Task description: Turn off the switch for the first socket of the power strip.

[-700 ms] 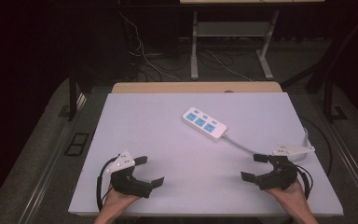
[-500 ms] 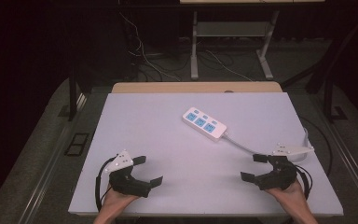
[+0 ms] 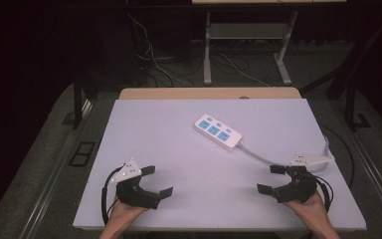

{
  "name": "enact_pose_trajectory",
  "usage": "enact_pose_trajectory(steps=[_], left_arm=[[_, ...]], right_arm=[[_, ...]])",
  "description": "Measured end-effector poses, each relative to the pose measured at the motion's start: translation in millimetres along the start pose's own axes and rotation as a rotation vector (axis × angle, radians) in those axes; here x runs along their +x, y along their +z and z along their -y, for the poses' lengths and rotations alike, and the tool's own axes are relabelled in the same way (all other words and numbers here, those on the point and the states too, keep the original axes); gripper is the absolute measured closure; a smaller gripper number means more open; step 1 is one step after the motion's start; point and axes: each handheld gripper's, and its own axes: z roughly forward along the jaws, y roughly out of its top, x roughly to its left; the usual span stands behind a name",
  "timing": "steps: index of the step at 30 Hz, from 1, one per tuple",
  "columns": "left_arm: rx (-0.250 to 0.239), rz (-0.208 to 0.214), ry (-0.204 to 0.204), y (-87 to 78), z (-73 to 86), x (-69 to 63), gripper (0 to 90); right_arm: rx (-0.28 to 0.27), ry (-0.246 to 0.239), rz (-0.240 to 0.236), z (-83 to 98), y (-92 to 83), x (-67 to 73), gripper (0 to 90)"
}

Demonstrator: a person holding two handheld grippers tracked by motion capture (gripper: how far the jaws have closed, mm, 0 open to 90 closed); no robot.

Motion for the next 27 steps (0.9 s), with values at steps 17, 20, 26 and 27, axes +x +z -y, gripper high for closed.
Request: enact_pose_trajectory(steps=[17,20,26,27], left_arm=[[-0.002,-0.001,-0.01,-1.6,0.6,3.3,0.0],[-0.002,0.0,-0.01,-1.3,0.6,3.3,0.0],[-0.001,0.001,-0.012,-1.8,0.8,3.7,0.0],[-0.002,0.0,-0.011,-1.9,0.8,3.8,0.0]], right_arm=[[0.061,0.012,-0.002,-0.2,3.1,1.4,0.3],[0.073,0.007,0.0,-1.8,3.1,2.2,0.3],[0.092,0.003,0.001,-6.7,2.5,1.3,0.3],[0.094,0.004,0.001,-7.8,2.5,1.3,0.3]])
